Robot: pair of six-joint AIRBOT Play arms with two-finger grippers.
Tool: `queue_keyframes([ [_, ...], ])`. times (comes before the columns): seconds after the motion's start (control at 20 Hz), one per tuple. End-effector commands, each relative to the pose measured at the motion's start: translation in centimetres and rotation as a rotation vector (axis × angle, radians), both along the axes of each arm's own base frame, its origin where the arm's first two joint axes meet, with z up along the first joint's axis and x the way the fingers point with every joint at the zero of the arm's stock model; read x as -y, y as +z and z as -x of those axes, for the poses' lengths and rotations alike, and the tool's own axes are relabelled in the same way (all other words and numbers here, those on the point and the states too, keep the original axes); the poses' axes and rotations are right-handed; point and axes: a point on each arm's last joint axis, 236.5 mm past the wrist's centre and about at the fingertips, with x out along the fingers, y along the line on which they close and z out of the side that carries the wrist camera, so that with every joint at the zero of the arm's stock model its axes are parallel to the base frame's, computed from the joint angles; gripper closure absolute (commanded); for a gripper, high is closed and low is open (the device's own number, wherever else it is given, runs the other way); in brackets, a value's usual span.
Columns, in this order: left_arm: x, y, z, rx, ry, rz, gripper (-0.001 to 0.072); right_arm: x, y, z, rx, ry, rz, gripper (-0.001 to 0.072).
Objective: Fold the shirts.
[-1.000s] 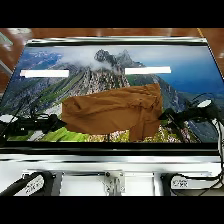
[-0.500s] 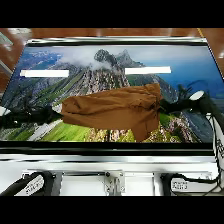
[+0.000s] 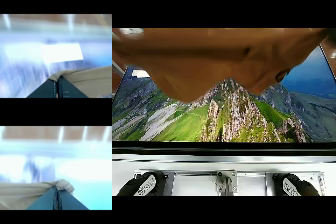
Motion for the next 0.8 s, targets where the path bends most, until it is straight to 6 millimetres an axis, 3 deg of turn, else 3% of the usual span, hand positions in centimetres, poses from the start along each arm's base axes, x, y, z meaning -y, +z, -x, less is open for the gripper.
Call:
queue_keyframes([
  [0.0, 1.8, 13.2, 9.5, 0.346, 0.039, -0.014, 0.0668, -0.5, 12.6, 12.0, 0.330, -0.087, 0.015, 0.0639],
  [0.05, 2.5, 14.3, 11.7, 0.386, 0.036, -0.022, 0.0667, -0.6, 13.5, 14.8, 0.357, -0.106, 0.027, 0.0639],
  [0.15, 3.7, 14.7, 15.3, 0.408, 0.023, -0.015, 0.0668, -0.6, 13.2, 19.2, 0.355, -0.140, 0.069, 0.0638],
  [0.25, 4.3, 13.6, 17.5, 0.366, 0.026, -0.006, 0.0668, -1.1, 11.6, 21.9, 0.300, -0.144, 0.045, 0.0639],
  [0.4, 4.4, 11.2, 20.0, 0.266, 0.063, 0.019, 0.0667, 0.0, 9.5, 24.8, 0.227, -0.213, 0.044, 0.0639],
  [0.6, 3.3, 4.8, 18.7, 0.006, 0.097, -0.002, 0.0667, 1.1, 6.4, 24.8, 0.094, -0.255, 0.064, 0.0638],
  [0.75, 2.5, -0.2, 16.0, -0.182, 0.095, 0.045, 0.0667, 2.1, 2.5, 22.8, -0.094, -0.271, 0.085, 0.0639],
])
